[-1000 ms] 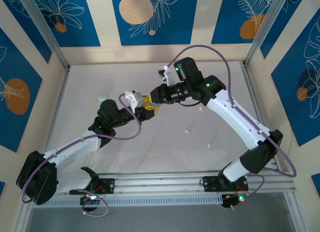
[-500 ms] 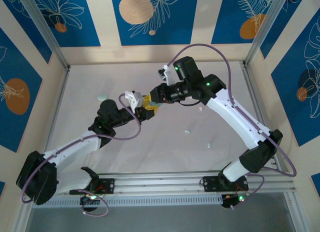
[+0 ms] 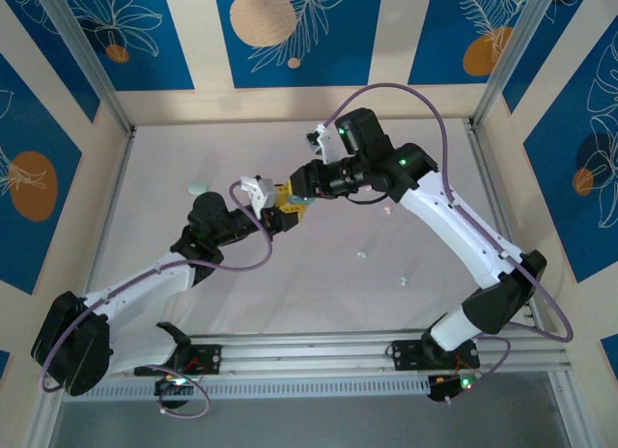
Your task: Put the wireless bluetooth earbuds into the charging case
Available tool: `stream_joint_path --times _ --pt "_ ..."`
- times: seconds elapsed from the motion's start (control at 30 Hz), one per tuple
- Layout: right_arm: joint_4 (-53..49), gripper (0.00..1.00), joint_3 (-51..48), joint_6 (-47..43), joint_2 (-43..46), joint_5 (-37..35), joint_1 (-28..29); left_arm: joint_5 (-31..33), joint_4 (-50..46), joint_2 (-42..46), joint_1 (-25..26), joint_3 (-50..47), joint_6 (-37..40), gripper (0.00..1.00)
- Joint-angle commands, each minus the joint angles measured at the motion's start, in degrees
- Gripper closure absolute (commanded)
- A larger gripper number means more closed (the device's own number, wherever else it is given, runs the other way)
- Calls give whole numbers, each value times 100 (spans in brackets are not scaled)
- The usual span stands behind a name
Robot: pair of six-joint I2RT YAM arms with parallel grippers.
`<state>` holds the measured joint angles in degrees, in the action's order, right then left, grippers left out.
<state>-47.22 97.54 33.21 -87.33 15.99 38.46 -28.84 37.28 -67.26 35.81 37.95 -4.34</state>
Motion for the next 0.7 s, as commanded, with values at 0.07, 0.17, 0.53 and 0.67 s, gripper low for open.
stream_joint_path --times 0.07,0.17,0.53,0.67 --pt "-91 67 156 27 115 -132 22 -54 366 161 70 46 82 63" --pt "-35 67 125 41 143 -108 21 -43 369 170 67 45 82 63" --pt "-9 67 56 62 259 -175 25 5 386 161 71 47 109 63" --pt "88 67 -22 94 356 -165 13 45 411 162 75 20 117 63"
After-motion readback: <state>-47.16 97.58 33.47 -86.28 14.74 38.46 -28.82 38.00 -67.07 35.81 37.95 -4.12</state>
